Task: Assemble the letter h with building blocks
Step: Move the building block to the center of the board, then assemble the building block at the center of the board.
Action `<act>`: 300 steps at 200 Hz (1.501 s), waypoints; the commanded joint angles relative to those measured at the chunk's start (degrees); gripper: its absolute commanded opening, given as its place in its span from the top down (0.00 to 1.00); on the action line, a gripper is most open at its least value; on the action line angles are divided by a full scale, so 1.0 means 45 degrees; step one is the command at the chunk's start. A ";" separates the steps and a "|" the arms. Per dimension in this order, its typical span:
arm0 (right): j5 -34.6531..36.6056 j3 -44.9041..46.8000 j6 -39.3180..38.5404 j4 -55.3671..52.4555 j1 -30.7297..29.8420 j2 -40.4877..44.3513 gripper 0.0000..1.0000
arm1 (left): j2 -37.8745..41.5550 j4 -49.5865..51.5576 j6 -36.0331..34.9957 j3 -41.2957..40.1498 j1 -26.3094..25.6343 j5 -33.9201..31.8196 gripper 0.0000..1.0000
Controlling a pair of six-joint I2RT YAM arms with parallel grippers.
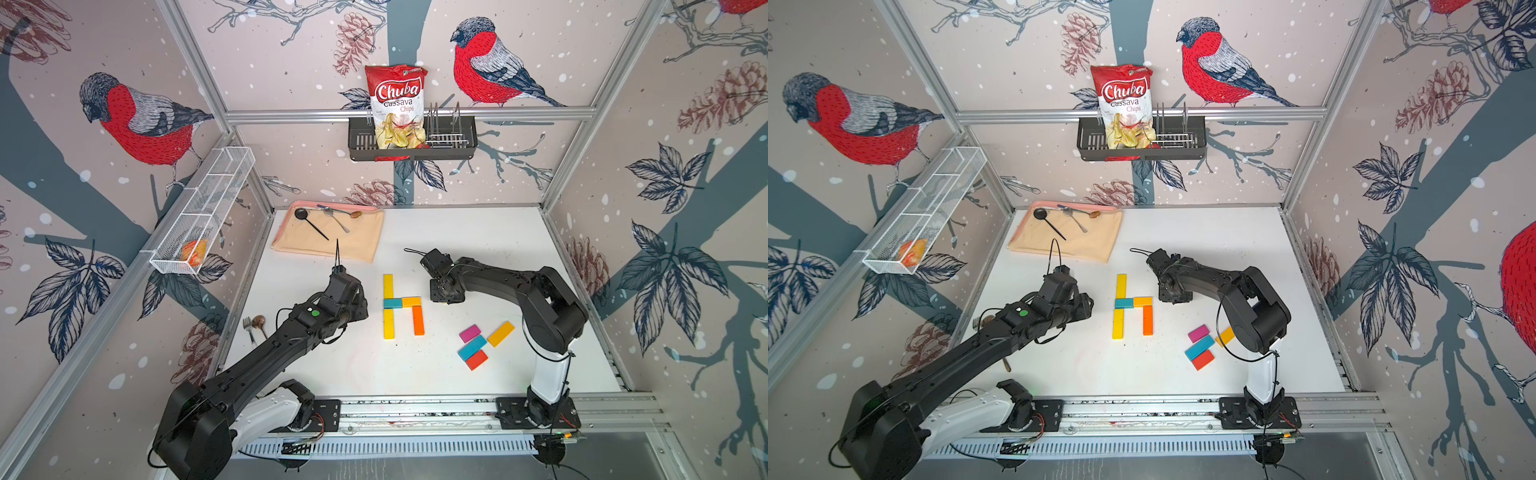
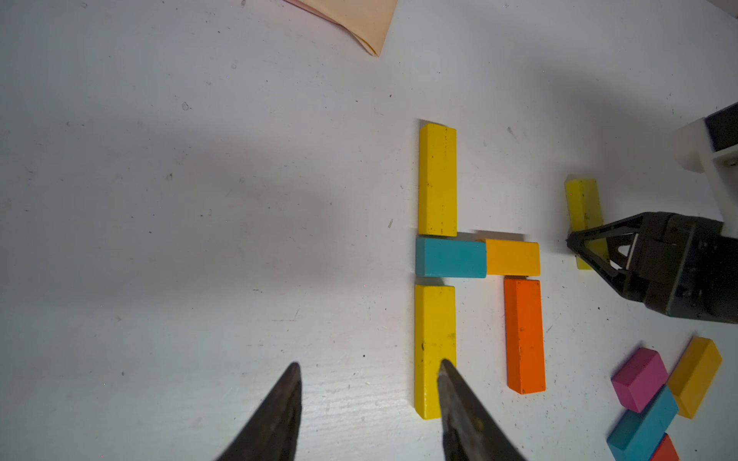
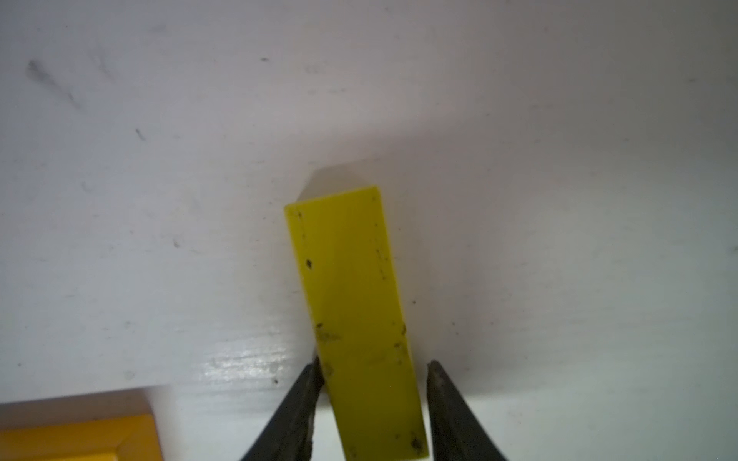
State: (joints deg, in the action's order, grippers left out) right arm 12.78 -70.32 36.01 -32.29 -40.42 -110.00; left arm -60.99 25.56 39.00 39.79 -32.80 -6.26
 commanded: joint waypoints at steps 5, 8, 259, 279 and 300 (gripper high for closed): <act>-0.0239 0.0101 0.0083 -0.0310 0.0117 -0.0244 0.63 | 0.0126 -0.0149 -0.0008 -0.0037 0.0025 -0.0170 0.46; -0.0258 0.0106 0.0084 -0.0313 0.0116 -0.0230 0.63 | 0.0135 -0.0138 -0.0009 -0.0034 0.0023 -0.0185 0.46; -0.2424 0.5739 0.0006 0.0965 0.0702 0.5878 0.15 | 0.0331 0.0120 -0.0021 0.0408 0.0022 0.0063 0.46; -0.2463 0.6026 0.0146 0.1014 0.0331 0.5814 0.17 | 0.0312 0.0081 -0.0019 0.0376 0.0022 0.0063 0.46; -0.2286 0.6270 0.0435 0.0909 -0.0147 0.5865 0.18 | 0.0176 0.0028 0.0003 0.0393 0.0022 0.0121 0.46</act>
State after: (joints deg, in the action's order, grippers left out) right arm 2.98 -43.07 36.42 -28.67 -39.35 -83.88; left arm -59.75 26.20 38.98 41.60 -32.80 -6.13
